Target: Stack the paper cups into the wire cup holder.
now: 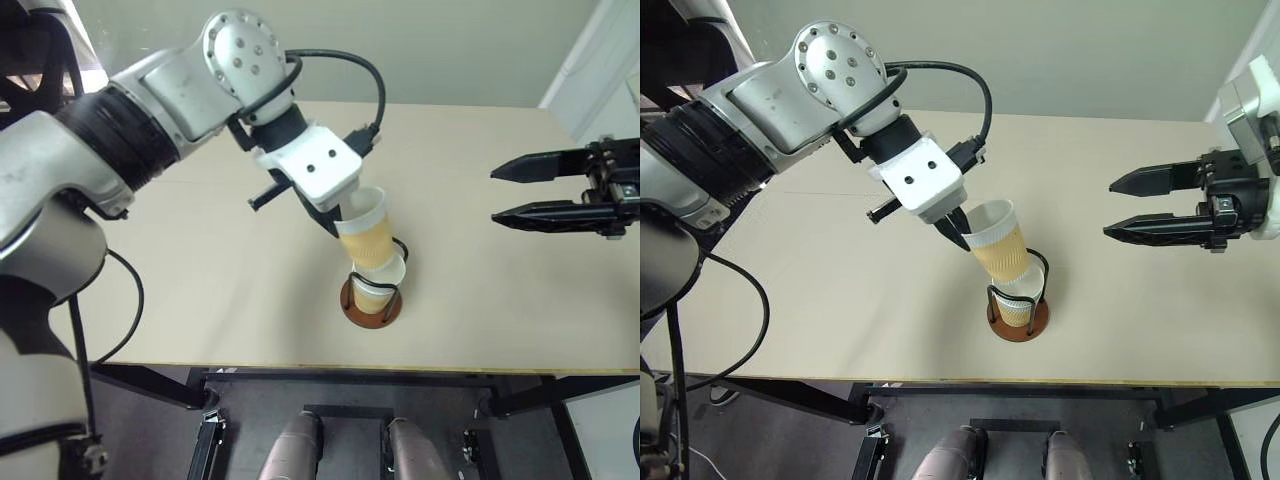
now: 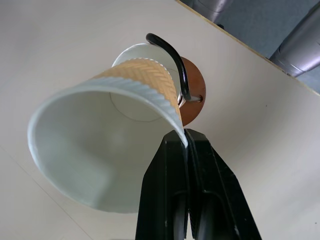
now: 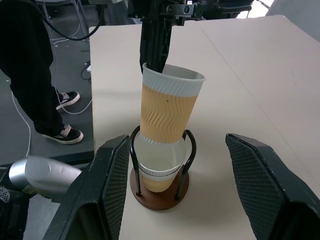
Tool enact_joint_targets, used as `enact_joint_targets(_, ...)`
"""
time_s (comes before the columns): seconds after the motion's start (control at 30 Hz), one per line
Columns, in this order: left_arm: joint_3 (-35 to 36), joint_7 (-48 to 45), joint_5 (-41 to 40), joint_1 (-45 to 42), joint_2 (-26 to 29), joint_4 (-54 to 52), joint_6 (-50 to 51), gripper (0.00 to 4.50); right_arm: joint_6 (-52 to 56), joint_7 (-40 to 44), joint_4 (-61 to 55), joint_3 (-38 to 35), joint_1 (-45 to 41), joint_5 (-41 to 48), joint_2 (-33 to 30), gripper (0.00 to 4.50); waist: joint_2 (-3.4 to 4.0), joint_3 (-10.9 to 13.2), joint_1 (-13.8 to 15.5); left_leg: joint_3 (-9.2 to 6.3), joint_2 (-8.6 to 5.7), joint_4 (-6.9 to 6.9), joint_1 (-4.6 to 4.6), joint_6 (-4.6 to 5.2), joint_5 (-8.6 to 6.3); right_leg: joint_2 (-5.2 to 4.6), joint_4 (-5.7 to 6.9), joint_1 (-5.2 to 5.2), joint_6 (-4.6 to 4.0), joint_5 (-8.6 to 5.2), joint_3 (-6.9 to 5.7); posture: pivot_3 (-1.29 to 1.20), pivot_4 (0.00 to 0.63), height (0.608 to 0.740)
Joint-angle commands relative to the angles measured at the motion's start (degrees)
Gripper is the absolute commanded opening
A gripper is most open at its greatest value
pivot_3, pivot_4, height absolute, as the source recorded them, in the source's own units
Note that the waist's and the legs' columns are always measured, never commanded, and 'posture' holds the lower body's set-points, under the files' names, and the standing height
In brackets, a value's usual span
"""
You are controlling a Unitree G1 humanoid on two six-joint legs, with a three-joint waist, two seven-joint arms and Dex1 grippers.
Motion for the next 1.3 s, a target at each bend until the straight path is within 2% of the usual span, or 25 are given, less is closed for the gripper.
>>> enact_joint_targets(0.03, 0.43, -1.58, 0.47, -1.26, -0.63, 1.6, -1.49, 0.02, -0.5, -0.56, -1.41, -2.03, 0.04, 0.64, -0.59, 3.06, -0.01, 0.0, 0.03, 0.0, -0.01, 0.01, 0.0, 0.0, 0.0, -0.04, 0.0, 0.01, 0.0, 0.0, 0.0, 0.0, 0.15, 0.74)
enact_joint_targets(0.6, -1.08, -1.58, 1.62, -1.08, -4.36, 4.12, -5.62, 0.02, -0.42, -2.91, -3.98, -5.33, 4.3, 1.61, -1.11, 3.06, -0.01, 0.0, 0.11, 0.05, -0.01, 0.19, -0.02, 0.09, -0.14, -0.08, -0.02, 0.08, 0.09, -0.01, 0.02, 0.0, 0.15, 0.74)
enact_joint_targets(0.93, -2.21, -1.58, 6.02, -1.46, -7.75, 10.16, -11.57, 0.02, -0.36, -4.23, -5.39, -7.36, 6.85, 2.23, -1.38, 3.06, -0.01, 0.01, 0.23, 0.08, -0.05, 0.37, 0.02, 0.19, -0.21, -0.25, -0.03, 0.2, 0.17, 0.02, -0.04, 0.0, 0.15, 0.74)
enact_joint_targets(1.07, -1.07, -1.58, 6.48, -1.59, -9.72, 11.87, -12.45, 0.9, -0.21, -3.94, -5.53, -7.69, 7.61, 2.33, -2.02, 3.06, -0.01, 0.01, 0.32, 0.05, -0.07, 0.5, -0.03, 0.25, -0.26, -0.33, -0.07, 0.28, 0.22, 0.04, -0.01, 0.0, 0.15, 0.74)
enact_joint_targets(1.3, 2.9, -1.58, 6.44, -0.77, -12.15, 13.57, -13.15, 3.5, -0.62, -3.48, -5.78, -8.13, 9.08, 2.09, -3.17, 3.06, -0.01, 0.01, 0.41, 0.2, -0.12, 0.52, -0.03, 0.38, -0.39, -0.38, -0.25, 0.35, 0.35, 0.06, -0.05, 0.0, 0.15, 0.74)
